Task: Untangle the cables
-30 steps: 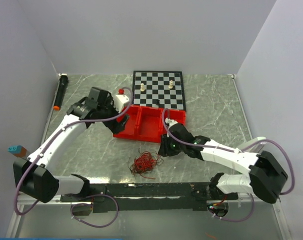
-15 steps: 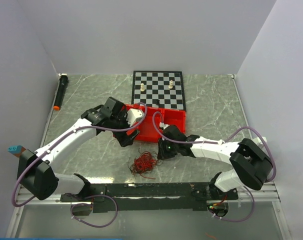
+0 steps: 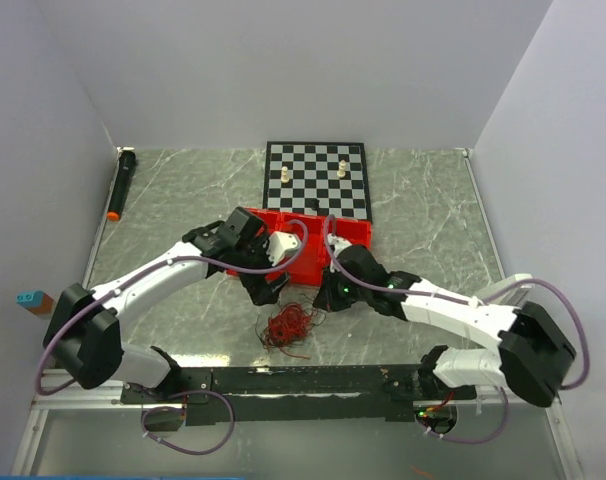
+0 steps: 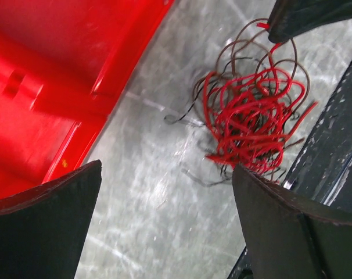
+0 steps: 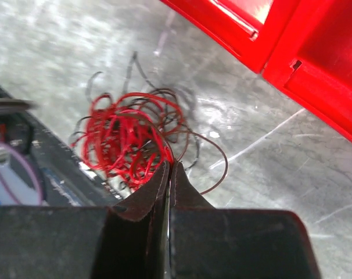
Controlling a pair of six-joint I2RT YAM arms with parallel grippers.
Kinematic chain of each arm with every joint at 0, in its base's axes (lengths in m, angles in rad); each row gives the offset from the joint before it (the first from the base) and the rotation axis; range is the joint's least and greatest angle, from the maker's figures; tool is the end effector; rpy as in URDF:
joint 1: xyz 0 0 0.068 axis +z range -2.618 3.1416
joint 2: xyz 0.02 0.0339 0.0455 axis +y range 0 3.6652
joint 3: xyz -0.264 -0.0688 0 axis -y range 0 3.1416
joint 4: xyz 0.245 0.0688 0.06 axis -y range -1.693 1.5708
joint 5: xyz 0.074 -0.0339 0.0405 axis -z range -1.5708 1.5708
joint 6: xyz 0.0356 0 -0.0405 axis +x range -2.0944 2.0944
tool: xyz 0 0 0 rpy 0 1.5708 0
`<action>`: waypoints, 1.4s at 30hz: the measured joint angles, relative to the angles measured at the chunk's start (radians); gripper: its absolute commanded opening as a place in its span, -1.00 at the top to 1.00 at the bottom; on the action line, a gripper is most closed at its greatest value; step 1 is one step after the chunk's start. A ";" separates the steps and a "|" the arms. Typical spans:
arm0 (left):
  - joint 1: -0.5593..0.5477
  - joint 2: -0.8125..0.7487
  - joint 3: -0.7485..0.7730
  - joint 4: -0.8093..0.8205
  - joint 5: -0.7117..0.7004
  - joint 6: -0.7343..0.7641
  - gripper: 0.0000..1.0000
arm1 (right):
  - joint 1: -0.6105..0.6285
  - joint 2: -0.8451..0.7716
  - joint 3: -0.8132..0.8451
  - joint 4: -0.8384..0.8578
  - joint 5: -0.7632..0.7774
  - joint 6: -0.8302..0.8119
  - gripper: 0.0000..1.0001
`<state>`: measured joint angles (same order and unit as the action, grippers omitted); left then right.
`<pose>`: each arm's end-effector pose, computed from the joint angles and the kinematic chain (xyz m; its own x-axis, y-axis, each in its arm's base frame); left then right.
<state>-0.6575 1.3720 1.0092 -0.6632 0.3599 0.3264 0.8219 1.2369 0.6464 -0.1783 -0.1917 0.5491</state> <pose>0.2091 -0.1773 0.2497 -0.4115 0.6968 -0.5875 0.8957 0.4285 -0.1191 0.1644 0.1868 0.2006 -0.8277 -0.1379 -0.5439 -0.4458 0.7503 0.4881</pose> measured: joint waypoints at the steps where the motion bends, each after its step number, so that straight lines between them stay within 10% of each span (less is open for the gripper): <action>1: -0.005 0.010 0.000 0.010 0.008 0.000 -0.96 | 0.000 -0.025 -0.003 -0.002 0.000 0.001 1.00; 22: -0.133 0.211 0.001 0.099 0.111 0.030 -0.33 | 0.000 -0.286 -0.152 -0.026 -0.011 0.037 1.00; 24: -0.134 0.222 0.001 0.099 0.120 0.031 -0.03 | 0.000 -0.290 -0.152 -0.026 -0.011 0.037 1.00; 27: -0.138 0.233 0.001 0.098 0.137 0.044 0.98 | 0.000 -0.293 -0.152 -0.026 -0.011 0.037 1.00; 42: 0.008 0.100 -0.048 -0.021 0.094 0.149 0.99 | 0.000 -0.378 -0.136 -0.112 0.039 0.037 1.00</action>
<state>-0.6495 1.4723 0.9607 -0.6846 0.4538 0.4755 0.8219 0.8593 0.5106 -0.2905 -0.1528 0.5861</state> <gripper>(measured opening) 0.015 0.017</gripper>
